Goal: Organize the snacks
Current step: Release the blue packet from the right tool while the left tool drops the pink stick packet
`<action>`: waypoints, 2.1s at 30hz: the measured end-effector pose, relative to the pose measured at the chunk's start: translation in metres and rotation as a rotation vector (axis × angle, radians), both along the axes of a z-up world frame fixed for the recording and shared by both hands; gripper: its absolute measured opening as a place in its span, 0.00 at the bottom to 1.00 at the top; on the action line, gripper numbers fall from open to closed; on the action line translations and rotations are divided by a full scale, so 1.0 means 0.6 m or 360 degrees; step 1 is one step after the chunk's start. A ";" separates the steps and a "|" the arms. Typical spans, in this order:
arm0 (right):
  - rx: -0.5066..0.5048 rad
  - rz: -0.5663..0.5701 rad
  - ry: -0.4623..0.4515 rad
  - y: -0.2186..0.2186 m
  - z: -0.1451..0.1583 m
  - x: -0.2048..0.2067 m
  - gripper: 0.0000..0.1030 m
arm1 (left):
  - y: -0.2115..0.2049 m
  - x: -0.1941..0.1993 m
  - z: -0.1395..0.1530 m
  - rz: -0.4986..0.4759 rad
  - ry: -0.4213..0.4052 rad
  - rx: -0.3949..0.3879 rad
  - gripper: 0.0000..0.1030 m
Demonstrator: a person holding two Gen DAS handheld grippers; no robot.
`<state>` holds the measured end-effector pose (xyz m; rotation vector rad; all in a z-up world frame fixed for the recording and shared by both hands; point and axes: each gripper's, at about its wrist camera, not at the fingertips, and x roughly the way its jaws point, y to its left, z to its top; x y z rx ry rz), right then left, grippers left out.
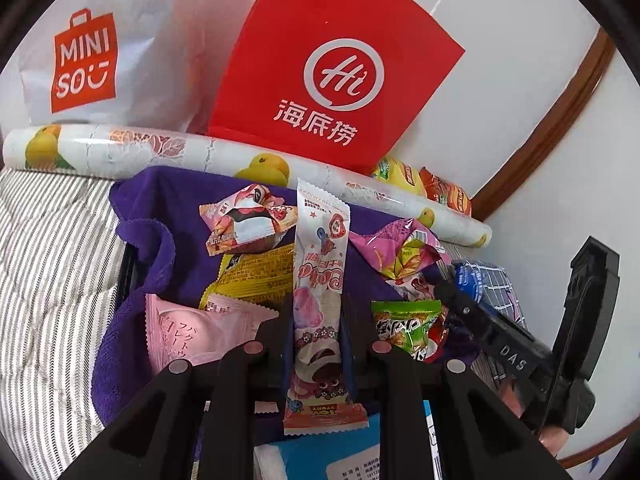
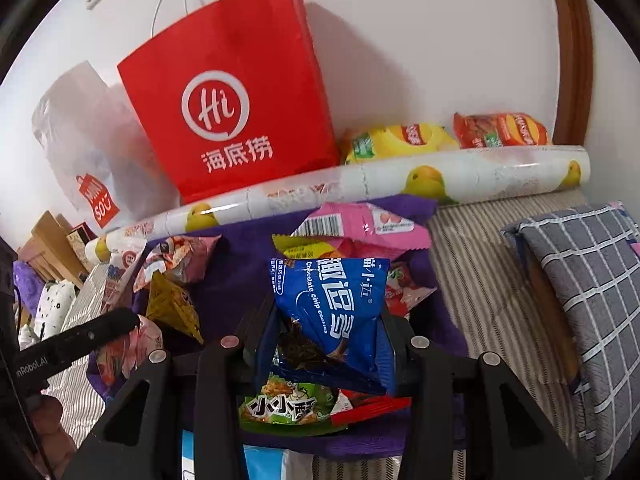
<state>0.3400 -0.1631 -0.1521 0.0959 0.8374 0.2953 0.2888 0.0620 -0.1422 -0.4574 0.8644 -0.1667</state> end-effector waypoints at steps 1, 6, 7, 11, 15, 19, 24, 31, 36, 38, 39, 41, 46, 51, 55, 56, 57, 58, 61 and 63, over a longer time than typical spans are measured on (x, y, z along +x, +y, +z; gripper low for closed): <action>-0.0014 0.0006 0.0007 0.002 -0.003 0.001 0.41 | 0.001 0.000 -0.001 0.0006 -0.0001 -0.0006 0.18; -0.0047 0.0030 0.0048 0.009 -0.014 0.003 0.41 | -0.002 0.003 -0.005 0.0000 -0.0003 -0.0013 0.18; -0.0053 0.0034 0.0051 0.011 -0.015 0.003 0.42 | -0.003 0.004 -0.005 -0.0003 -0.0005 -0.0007 0.18; -0.0077 0.0057 0.0058 0.014 -0.017 0.002 0.42 | -0.007 0.007 -0.012 0.0000 0.0005 0.0015 0.18; -0.0083 0.0063 0.0060 0.016 -0.017 0.001 0.42 | -0.008 0.009 -0.017 0.0017 0.0019 0.0019 0.18; -0.0067 0.0057 0.0049 0.013 -0.012 -0.001 0.54 | -0.006 0.011 -0.022 0.0023 0.0035 0.0015 0.18; -0.0036 0.0060 0.0027 0.011 -0.003 -0.004 0.56 | -0.003 0.013 -0.024 0.0039 0.0040 0.0000 0.18; -0.0008 0.0067 0.0003 0.008 0.008 -0.010 0.56 | 0.007 0.015 -0.030 0.0082 0.0048 -0.0042 0.18; -0.0002 0.0068 0.0005 0.009 0.009 -0.011 0.56 | 0.008 0.017 -0.036 0.0088 0.0069 -0.0065 0.18; 0.0000 0.0069 0.0004 0.008 0.010 -0.011 0.56 | 0.007 0.019 -0.038 0.0090 0.0077 -0.0060 0.18; 0.0002 0.0070 0.0002 0.008 0.011 -0.012 0.56 | 0.007 0.020 -0.039 0.0092 0.0079 -0.0061 0.18; 0.0008 0.0070 0.0002 0.008 0.012 -0.012 0.56 | 0.007 0.021 -0.041 0.0089 0.0078 -0.0068 0.18; 0.0012 0.0069 0.0006 0.008 0.010 -0.012 0.56 | 0.007 0.023 -0.045 0.0088 0.0103 -0.0064 0.30; 0.0000 0.0069 0.0011 0.010 0.006 -0.012 0.56 | 0.004 0.021 -0.041 0.0086 0.0078 -0.0041 0.38; 0.0006 0.0066 0.0013 0.008 0.006 -0.011 0.56 | 0.004 0.017 -0.034 0.0082 0.0037 -0.0041 0.44; 0.0005 0.0067 0.0012 0.008 0.006 -0.010 0.56 | 0.005 0.015 -0.032 0.0082 0.0021 -0.0049 0.44; 0.0003 0.0067 0.0009 0.008 0.006 -0.011 0.56 | 0.006 0.015 -0.030 0.0078 0.0012 -0.0053 0.46; 0.0002 0.0068 0.0004 0.008 0.007 -0.012 0.56 | 0.007 0.014 -0.028 0.0074 0.0002 -0.0057 0.46; -0.0005 0.0076 -0.0012 0.008 0.011 -0.015 0.56 | 0.013 0.011 -0.023 0.0071 -0.0028 -0.0079 0.49; -0.0009 0.0091 -0.0031 0.010 0.015 -0.020 0.56 | 0.016 0.009 -0.020 0.0072 -0.0038 -0.0097 0.50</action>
